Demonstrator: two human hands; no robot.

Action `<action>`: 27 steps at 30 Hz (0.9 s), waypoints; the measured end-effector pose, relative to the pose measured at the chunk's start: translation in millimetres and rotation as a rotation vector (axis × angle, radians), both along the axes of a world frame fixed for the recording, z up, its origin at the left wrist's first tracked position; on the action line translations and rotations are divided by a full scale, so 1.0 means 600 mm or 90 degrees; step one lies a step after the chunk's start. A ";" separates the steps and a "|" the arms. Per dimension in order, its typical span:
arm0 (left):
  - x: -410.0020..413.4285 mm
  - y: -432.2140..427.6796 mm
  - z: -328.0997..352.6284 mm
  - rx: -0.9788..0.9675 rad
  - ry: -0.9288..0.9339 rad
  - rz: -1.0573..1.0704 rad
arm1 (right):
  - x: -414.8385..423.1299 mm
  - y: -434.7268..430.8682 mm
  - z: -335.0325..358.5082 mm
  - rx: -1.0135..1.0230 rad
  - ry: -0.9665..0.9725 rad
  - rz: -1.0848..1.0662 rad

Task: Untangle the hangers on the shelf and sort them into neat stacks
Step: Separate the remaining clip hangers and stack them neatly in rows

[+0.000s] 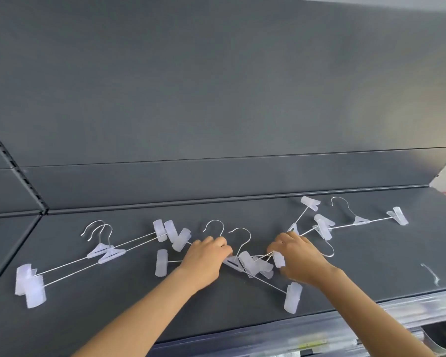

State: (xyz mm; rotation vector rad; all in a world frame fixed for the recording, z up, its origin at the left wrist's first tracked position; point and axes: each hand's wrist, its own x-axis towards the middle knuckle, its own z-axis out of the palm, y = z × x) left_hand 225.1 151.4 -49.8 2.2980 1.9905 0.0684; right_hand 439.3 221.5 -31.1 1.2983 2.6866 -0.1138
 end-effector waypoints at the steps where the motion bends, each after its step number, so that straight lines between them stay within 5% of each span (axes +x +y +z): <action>1: 0.000 0.000 0.003 -0.002 -0.012 -0.005 | 0.004 0.001 -0.001 -0.003 0.004 -0.002; 8: -0.013 -0.002 0.030 -0.010 -0.094 0.021 | 0.028 0.016 0.009 -0.088 0.046 -0.066; 15: -0.009 -0.006 0.029 -0.042 -0.086 0.012 | 0.003 0.037 0.015 0.017 0.007 -0.016; 27: -0.032 0.000 0.049 -0.060 -0.111 -0.033 | 0.027 0.050 0.011 0.119 0.268 0.071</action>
